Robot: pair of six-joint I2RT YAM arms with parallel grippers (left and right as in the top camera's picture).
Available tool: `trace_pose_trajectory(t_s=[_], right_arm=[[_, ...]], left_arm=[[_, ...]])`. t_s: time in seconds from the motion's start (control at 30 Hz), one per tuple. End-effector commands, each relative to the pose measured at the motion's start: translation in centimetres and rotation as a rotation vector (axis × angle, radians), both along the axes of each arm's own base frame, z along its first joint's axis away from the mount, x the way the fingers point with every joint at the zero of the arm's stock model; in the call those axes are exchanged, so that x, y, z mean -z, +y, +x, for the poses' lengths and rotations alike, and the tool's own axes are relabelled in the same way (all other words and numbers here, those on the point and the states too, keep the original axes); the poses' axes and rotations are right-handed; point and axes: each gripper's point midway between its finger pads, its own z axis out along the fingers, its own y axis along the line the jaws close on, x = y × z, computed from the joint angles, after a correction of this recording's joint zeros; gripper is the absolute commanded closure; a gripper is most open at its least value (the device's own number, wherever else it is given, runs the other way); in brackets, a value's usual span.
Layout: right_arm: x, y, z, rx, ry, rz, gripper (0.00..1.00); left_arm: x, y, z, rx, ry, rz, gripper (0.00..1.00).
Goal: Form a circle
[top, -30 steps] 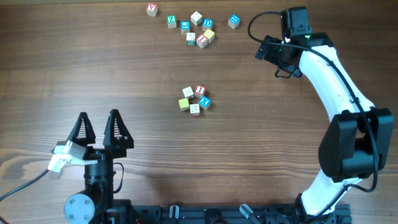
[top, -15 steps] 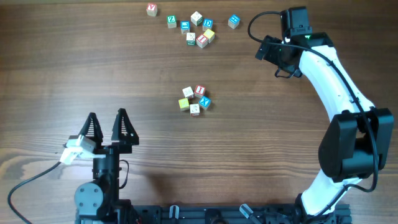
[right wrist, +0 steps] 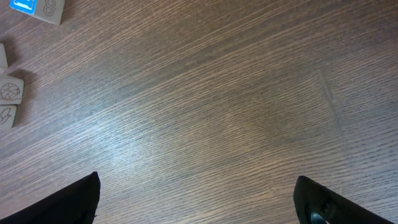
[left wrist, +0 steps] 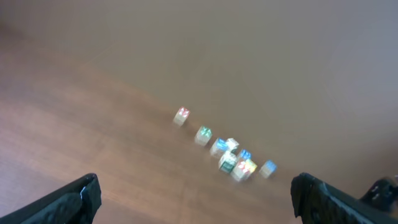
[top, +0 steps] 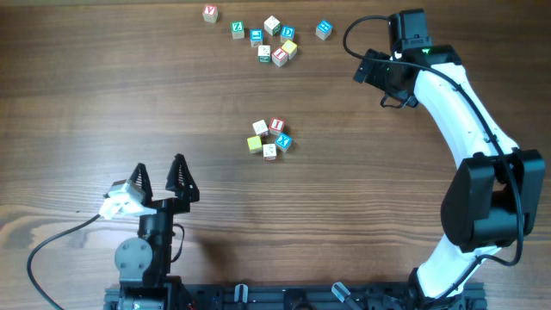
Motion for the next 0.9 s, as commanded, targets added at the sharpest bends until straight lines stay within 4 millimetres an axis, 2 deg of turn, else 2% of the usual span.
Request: trace_pose_trajectory(t_s=[0.0, 0.1, 0.87], right_arm=[[-0.22, -0.18, 0.26, 0.004, -0.010, -0.016, 0.00], [-0.22, -0.18, 0.26, 0.004, -0.010, -0.016, 0.00], [-0.22, -0.18, 0.26, 0.004, -0.010, -0.016, 0.00]], left_arm=[[1.29, 0.01, -0.03, -0.002, 0.045, 0.004, 0.00], [2.28, 0.00, -0.08, -0.001, 0.086, 0.006, 0.00], [2.23, 0.01, -0.07, -0.002, 0.084, 0.006, 0.00]])
